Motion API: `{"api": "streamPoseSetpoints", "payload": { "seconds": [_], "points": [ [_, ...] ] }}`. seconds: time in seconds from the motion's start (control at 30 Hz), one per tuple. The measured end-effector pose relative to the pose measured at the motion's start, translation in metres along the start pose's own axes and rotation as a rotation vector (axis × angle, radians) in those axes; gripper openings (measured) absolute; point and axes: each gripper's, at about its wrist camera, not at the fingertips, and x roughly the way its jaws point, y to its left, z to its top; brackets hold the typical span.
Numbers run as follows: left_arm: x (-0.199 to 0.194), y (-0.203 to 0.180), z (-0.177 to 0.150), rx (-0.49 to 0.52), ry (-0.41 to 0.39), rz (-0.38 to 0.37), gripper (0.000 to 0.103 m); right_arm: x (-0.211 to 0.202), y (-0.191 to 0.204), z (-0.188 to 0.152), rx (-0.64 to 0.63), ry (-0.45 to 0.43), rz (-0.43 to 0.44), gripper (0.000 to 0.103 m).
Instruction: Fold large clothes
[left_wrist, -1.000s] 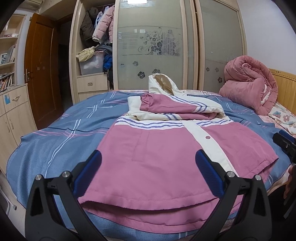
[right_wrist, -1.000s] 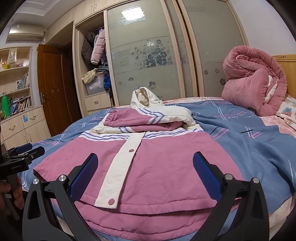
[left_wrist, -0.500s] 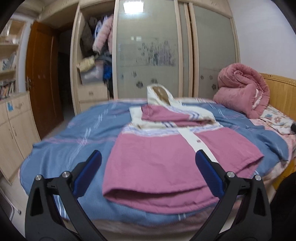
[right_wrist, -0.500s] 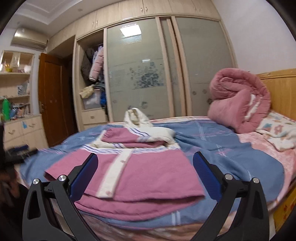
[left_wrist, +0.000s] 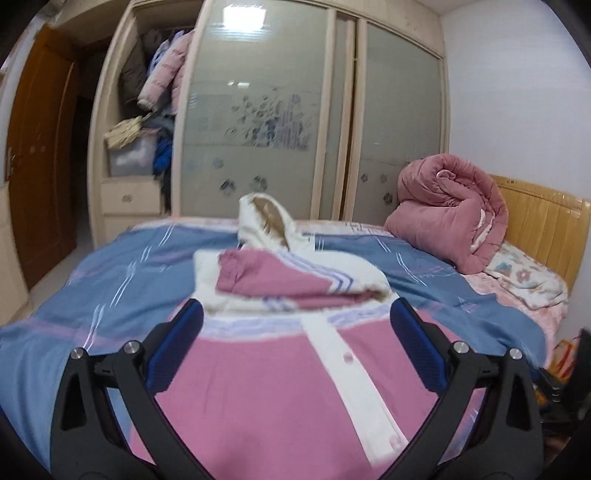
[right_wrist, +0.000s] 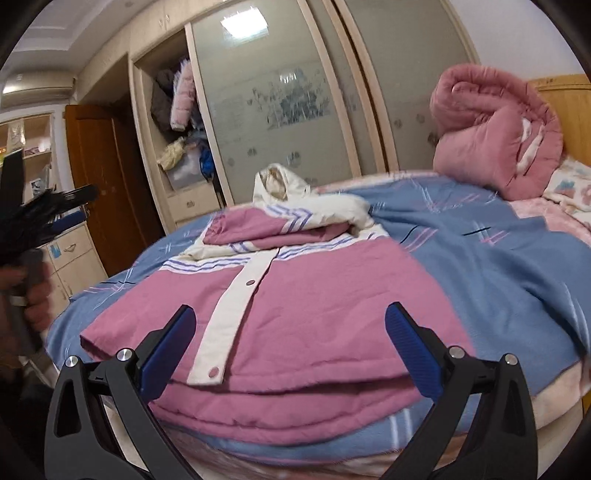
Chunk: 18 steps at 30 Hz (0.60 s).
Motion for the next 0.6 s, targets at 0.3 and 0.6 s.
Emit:
{"api": "streamPoseSetpoints", "payload": {
  "seconds": [0.3, 0.6],
  "points": [
    [0.1, 0.017, -0.052, -0.041, 0.042, 0.075, 0.101, 0.153, 0.073, 0.155, -0.235, 0.12, -0.059, 0.102],
    [0.129, 0.057, -0.032, -0.256, 0.072, 0.016, 0.101, 0.432, 0.109, 0.262, -0.311, 0.328, -0.222, 0.084]
  ]
}}
